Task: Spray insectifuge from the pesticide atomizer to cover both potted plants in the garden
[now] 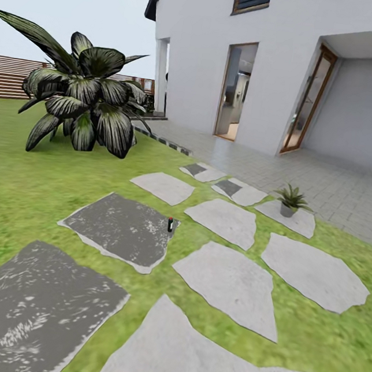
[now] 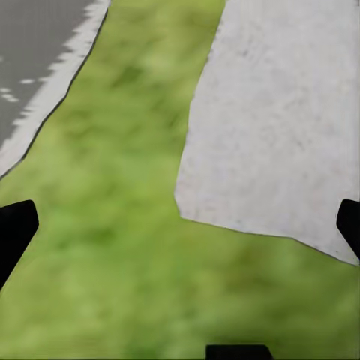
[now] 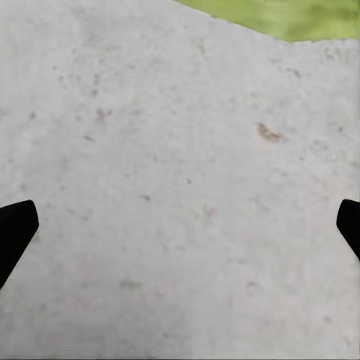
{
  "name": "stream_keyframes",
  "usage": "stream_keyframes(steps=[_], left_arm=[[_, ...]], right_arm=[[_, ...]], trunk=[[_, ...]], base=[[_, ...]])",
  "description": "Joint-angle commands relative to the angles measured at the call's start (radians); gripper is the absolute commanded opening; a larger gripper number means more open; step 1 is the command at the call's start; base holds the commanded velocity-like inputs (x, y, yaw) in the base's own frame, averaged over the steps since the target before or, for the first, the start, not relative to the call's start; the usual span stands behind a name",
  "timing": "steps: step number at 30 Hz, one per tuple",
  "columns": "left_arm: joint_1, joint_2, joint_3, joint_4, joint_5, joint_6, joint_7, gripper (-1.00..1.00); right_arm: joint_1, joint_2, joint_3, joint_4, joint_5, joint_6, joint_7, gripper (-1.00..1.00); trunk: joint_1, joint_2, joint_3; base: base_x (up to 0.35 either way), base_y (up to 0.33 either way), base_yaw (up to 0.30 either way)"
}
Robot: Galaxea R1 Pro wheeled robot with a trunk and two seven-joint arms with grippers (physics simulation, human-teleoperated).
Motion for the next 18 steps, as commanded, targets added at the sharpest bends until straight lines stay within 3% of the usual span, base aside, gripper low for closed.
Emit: stream_keyframes(steps=[1,18], left_arm=[[-0.001,0.0,0.0,0.001,-0.005,-0.003,0.0,1.0],[-0.001,0.0,0.0,0.001,-0.005,-0.003,0.0,1.0]], right_arm=[[0.0,0.0,0.0,0.001,0.001,-0.003,0.0,1.0],[0.0,0.0,0.0,0.001,0.001,-0.003,-0.001,1.0]], trunk=[[0.0,0.0,-0.001],[0.0,0.0,-0.001]], base=[[0.338,0.0,0.0],[0.338,0.0,0.0]])
